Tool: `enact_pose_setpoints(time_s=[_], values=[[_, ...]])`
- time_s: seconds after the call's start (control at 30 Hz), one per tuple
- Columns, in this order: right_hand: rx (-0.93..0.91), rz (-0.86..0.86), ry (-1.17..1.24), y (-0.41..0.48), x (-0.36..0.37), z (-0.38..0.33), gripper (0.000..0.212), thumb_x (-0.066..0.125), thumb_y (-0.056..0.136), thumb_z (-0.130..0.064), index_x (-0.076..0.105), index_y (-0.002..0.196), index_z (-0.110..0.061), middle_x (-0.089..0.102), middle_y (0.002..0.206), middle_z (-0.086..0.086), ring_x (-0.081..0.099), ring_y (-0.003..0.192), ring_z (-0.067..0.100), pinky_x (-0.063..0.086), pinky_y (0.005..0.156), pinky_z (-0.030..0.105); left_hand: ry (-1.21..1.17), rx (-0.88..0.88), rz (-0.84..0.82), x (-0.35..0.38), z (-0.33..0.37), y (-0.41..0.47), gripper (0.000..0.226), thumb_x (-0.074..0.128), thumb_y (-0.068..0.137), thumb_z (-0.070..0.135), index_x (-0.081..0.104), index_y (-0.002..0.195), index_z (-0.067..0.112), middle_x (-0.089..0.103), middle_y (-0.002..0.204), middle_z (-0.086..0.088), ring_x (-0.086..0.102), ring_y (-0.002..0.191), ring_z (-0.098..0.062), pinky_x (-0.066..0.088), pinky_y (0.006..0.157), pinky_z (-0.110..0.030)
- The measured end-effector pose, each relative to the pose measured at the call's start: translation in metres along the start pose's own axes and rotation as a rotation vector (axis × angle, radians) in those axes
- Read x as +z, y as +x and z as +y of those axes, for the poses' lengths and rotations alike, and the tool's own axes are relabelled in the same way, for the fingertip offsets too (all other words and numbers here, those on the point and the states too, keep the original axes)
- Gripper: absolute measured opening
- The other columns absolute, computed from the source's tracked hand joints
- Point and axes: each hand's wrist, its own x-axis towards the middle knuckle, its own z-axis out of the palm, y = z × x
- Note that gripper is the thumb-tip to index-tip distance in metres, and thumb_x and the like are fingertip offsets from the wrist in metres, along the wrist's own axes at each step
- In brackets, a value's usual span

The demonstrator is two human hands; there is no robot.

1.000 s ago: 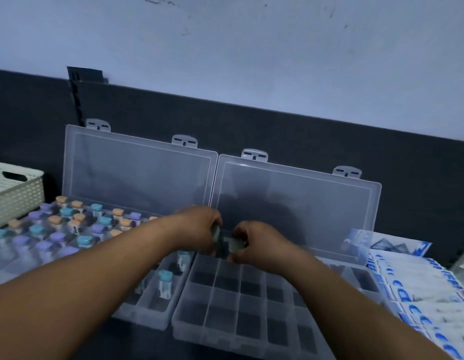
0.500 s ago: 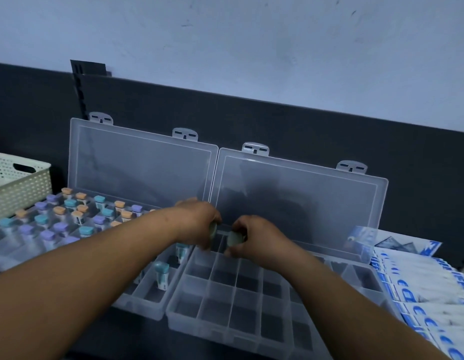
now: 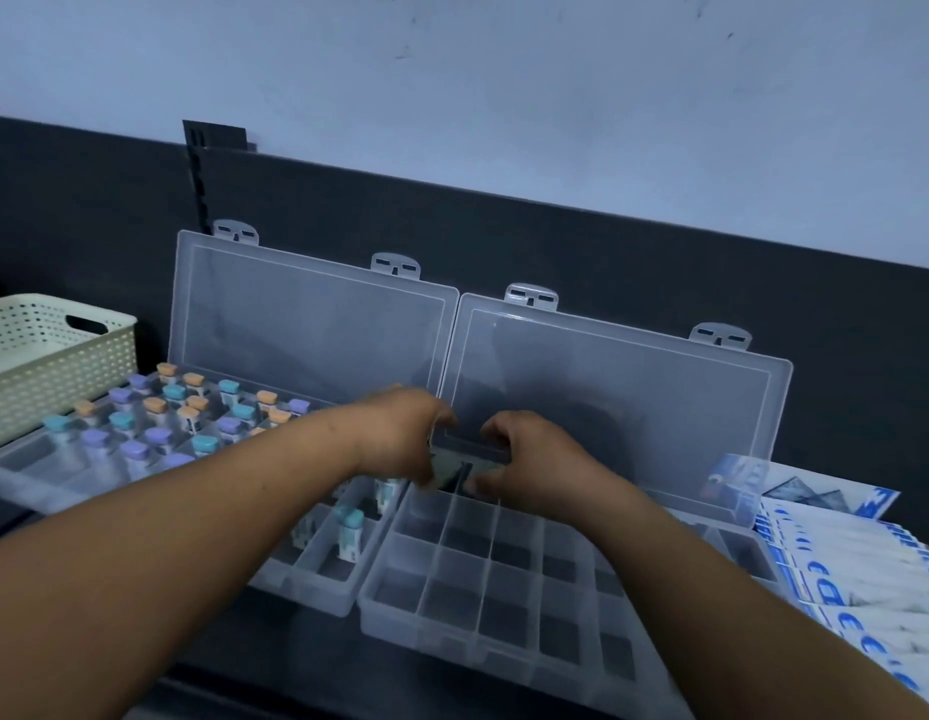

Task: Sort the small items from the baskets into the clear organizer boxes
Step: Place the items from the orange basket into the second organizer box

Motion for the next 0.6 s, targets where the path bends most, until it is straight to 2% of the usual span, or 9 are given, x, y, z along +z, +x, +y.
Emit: enact_pose_setpoints(time_s=[0.13,0.27,0.37,0.47,0.6], values=[[-0.081,0.071,-0.129,-0.008,-0.010,-0.035,0.045,0.071,0.082,-0.041,0.057,0.120,-0.020,0.054,0.118,0.002,0.054,0.109,0.020,0.046,0.093,0.034,-0.084,0.039,0.161,-0.016,-0.015,-0.023,0.059,0.075,0.075,0.031,0.053,0.130,0.026,0.054,0.118,0.001,0.054,0.113,-0.022,0.047,0.091,-0.032],[-0.192,0.150,-0.317,-0.008,-0.006,-0.084,0.052,0.061,0.088,-0.045,0.050,0.132,-0.021,0.048,0.136,0.004,0.042,0.125,0.026,0.038,0.104,0.040,-0.033,0.016,0.280,-0.035,-0.049,-0.057,0.069,0.072,0.077,0.037,0.044,0.139,0.023,0.048,0.135,-0.004,0.045,0.125,-0.022,0.037,0.106,-0.036],[-0.271,0.199,-0.370,-0.004,0.008,-0.126,0.062,0.058,0.089,-0.048,0.039,0.143,-0.022,0.035,0.150,0.002,0.029,0.137,0.024,0.025,0.113,0.035,0.009,-0.039,0.348,-0.044,-0.088,-0.095,0.071,0.068,0.081,0.040,0.037,0.143,0.024,0.042,0.141,-0.002,0.037,0.131,-0.021,0.034,0.108,-0.034],[-0.310,0.181,-0.367,0.001,0.030,-0.182,0.069,0.056,0.090,-0.051,0.030,0.148,-0.023,0.023,0.157,0.002,0.019,0.144,0.023,0.016,0.118,0.035,0.089,-0.110,0.407,-0.051,-0.137,-0.147,0.070,0.065,0.083,0.042,0.036,0.143,0.023,0.042,0.142,-0.003,0.038,0.131,-0.022,0.034,0.107,-0.033],[-0.357,0.132,-0.358,0.003,0.064,-0.261,0.071,0.054,0.090,-0.052,0.026,0.150,-0.025,0.019,0.159,0.000,0.016,0.145,0.022,0.015,0.117,0.038,0.136,-0.195,0.428,-0.062,-0.204,-0.219,0.074,0.063,0.083,0.047,0.034,0.145,0.021,0.041,0.143,-0.003,0.038,0.131,-0.022,0.033,0.108,-0.036]])
